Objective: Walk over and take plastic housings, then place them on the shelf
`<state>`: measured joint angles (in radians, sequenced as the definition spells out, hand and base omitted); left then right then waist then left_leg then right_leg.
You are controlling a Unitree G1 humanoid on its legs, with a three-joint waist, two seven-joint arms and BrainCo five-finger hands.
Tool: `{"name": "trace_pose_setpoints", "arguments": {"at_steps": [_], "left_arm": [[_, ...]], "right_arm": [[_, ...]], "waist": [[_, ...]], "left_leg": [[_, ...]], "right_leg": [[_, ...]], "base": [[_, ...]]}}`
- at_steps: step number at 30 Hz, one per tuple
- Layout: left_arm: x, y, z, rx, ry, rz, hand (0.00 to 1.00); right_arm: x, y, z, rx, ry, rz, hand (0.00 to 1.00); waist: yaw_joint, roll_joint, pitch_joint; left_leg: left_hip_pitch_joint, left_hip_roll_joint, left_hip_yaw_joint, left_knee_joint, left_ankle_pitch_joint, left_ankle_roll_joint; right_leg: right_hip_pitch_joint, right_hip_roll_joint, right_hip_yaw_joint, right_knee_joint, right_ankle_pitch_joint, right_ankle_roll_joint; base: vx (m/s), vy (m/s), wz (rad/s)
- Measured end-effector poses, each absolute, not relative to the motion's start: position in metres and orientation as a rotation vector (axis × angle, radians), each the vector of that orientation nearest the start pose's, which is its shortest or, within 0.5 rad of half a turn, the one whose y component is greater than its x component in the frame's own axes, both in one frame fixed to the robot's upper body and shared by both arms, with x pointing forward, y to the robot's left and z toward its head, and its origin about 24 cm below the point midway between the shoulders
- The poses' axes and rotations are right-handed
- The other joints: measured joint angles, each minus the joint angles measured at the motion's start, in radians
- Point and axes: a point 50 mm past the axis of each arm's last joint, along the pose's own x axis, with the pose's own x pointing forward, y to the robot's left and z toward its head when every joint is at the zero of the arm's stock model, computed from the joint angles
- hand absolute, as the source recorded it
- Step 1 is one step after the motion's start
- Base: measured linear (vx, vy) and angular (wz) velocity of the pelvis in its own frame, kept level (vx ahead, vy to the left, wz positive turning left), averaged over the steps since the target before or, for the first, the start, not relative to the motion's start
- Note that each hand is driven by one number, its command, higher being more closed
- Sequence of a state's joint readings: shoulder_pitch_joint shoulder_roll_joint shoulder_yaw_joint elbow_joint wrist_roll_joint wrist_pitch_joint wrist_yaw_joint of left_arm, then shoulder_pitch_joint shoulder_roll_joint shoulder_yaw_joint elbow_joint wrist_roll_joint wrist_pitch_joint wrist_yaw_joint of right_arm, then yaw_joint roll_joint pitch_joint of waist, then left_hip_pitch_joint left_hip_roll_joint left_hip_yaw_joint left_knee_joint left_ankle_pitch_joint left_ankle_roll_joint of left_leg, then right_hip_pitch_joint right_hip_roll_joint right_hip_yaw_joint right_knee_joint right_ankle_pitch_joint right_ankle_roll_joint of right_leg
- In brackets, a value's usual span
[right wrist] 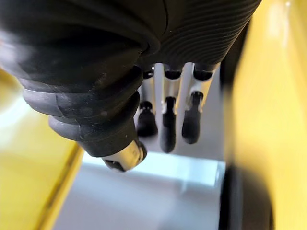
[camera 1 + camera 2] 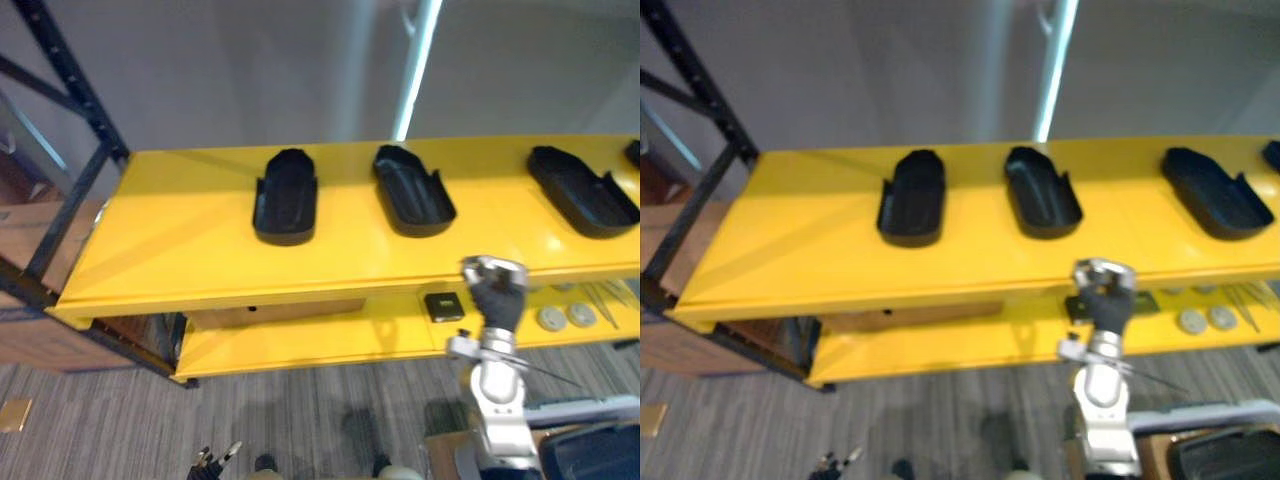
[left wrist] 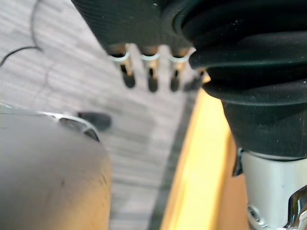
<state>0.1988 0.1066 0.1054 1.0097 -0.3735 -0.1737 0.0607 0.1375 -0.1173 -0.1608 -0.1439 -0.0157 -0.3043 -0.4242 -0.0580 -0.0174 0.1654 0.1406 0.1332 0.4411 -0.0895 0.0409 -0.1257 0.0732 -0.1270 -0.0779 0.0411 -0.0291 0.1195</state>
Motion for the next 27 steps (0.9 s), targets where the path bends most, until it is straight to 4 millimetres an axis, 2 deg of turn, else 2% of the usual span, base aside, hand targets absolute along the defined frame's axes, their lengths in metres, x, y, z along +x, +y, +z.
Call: {"name": "trace_pose_setpoints", "arguments": {"at_steps": [2, 3, 5, 6, 7, 9, 10, 13, 14, 16, 22, 23, 24, 26, 27], "left_arm": [[0.063, 0.219, -0.158, -0.223, 0.991, 0.493, 0.0], [0.066, 0.219, -0.157, -0.222, 0.984, 0.491, 0.0], [0.068, 0.219, -0.157, -0.222, 0.981, 0.489, 0.0], [0.068, 0.218, -0.157, -0.227, 0.979, 0.488, 0.0], [0.067, 0.216, -0.158, -0.236, 0.98, 0.493, 0.0], [0.067, 0.211, -0.158, -0.261, 0.976, 0.498, 0.0], [0.066, 0.205, -0.159, -0.288, 0.976, 0.509, 0.0], [0.064, 0.193, -0.16, -0.317, 0.986, 0.497, 0.0], [0.061, 0.189, -0.16, -0.311, 0.987, 0.486, 0.0], [0.055, 0.185, -0.161, -0.32, 1.002, 0.491, 0.0], [0.057, 0.182, -0.158, -0.321, 0.971, 0.491, 0.0], [0.058, 0.183, -0.158, -0.319, 0.959, 0.499, 0.0], [0.058, 0.184, -0.157, -0.319, 0.955, 0.501, 0.0], [0.059, 0.185, -0.154, -0.332, 0.91, 0.53, 0.0], [0.06, 0.184, -0.153, -0.343, 0.902, 0.539, 0.0]], "right_arm": [[0.196, -0.246, 0.073, -0.137, -0.32, -0.674, 0.0], [0.186, -0.255, 0.064, -0.154, -0.272, -0.734, 0.0], [0.177, -0.261, 0.049, -0.166, -0.204, -0.781, 0.0], [0.166, -0.265, 0.036, -0.175, -0.138, -0.821, 0.0], [0.153, -0.268, 0.022, -0.179, -0.068, -0.858, 0.0], [0.132, -0.27, 0.006, -0.185, 0.003, -0.898, 0.0], [0.122, -0.268, 0.002, -0.186, 0.023, -0.91, 0.0], [0.108, -0.266, -0.001, -0.177, 0.029, -0.925, 0.0], [0.109, -0.264, 0.001, -0.163, 0.007, -0.919, 0.0], [0.107, -0.26, 0.0, -0.159, 0.005, -0.902, 0.0], [0.116, -0.251, 0.0, -0.094, -0.012, -0.846, 0.0], [0.128, -0.241, 0.002, -0.043, -0.041, -0.79, 0.0], [0.131, -0.239, 0.002, -0.036, -0.047, -0.779, 0.0], [0.157, -0.223, 0.012, 0.026, -0.116, -0.687, 0.0], [0.162, -0.219, 0.013, 0.037, -0.128, -0.67, 0.0]], "waist": [[-0.025, 0.004, -0.014], [-0.044, 0.006, -0.017], [-0.067, 0.008, -0.02], [-0.082, 0.008, -0.026], [-0.089, 0.012, -0.043], [-0.096, 0.015, -0.052], [-0.098, 0.016, -0.057], [-0.108, 0.011, -0.078], [-0.107, 0.007, -0.083], [-0.106, 0.01, -0.106], [-0.077, 0.013, -0.11], [-0.059, 0.012, -0.109], [-0.057, 0.01, -0.11], [-0.001, 0.021, -0.102], [0.012, 0.024, -0.101]], "left_leg": [[0.006, 0.004, 0.049, 0.0, -0.006, -0.005], [0.023, 0.007, 0.091, 0.0, -0.011, -0.011], [0.043, 0.013, 0.132, 0.0, -0.018, -0.017], [0.063, 0.02, 0.168, 0.0, -0.022, -0.023], [0.073, 0.031, 0.203, 0.0, -0.029, -0.031], [0.097, 0.048, 0.243, 0.0, -0.033, -0.038], [0.11, 0.056, 0.269, 0.0, -0.036, -0.041], [0.124, 0.072, 0.305, 0.0, -0.034, -0.051], [0.139, 0.08, 0.33, 0.0, -0.034, -0.061], [0.147, 0.091, 0.34, 0.0, -0.038, -0.07], [0.155, 0.096, 0.315, 0.006, -0.039, -0.077], [0.142, 0.09, 0.237, 0.037, -0.073, -0.065], [0.134, 0.09, 0.211, 0.054, -0.089, -0.06], [0.065, 0.069, -0.027, 0.207, -0.236, -0.008], [0.053, 0.066, -0.066, 0.236, -0.253, 0.001]], "right_leg": [[-0.024, 0.007, 0.044, -0.003, 0.011, -0.002], [-0.033, 0.014, 0.081, -0.003, 0.016, -0.003], [-0.035, 0.025, 0.118, -0.003, 0.021, -0.005], [-0.036, 0.035, 0.147, -0.003, 0.025, -0.007], [-0.04, 0.043, 0.172, -0.012, 0.034, -0.012], [-0.038, 0.06, 0.201, -0.019, 0.045, -0.016], [-0.038, 0.07, 0.22, -0.021, 0.049, -0.019], [-0.037, 0.081, 0.211, -0.04, 0.049, -0.027], [-0.037, 0.074, 0.159, -0.04, 0.056, -0.028], [-0.036, 0.077, 0.127, -0.04, 0.064, -0.032], [-0.036, 0.092, 0.122, -0.051, 0.066, -0.039], [-0.037, 0.098, 0.135, -0.049, 0.067, -0.042], [-0.039, 0.098, 0.138, -0.049, 0.068, -0.041], [-0.044, 0.105, 0.201, -0.045, 0.083, -0.036], [-0.045, 0.106, 0.215, -0.044, 0.088, -0.029]], "base": [[0.04, 0.028, -0.75], [0.02, 0.009, -0.83], [0.0, -0.004, -0.79], [-0.02, -0.02, -0.76], [-0.02, -0.021, -0.7], [-0.02, -0.041, -0.65], [-0.06, -0.064, -0.6], [-0.08, -0.053, -0.35], [-0.09, -0.047, -0.41], [-0.04, -0.033, -0.23], [-0.01, -0.015, -0.01], [0.04, 0.004, -0.08], [0.05, 0.011, -0.34], [0.04, 0.07, -0.73], [0.02, 0.113, -0.68]]}}
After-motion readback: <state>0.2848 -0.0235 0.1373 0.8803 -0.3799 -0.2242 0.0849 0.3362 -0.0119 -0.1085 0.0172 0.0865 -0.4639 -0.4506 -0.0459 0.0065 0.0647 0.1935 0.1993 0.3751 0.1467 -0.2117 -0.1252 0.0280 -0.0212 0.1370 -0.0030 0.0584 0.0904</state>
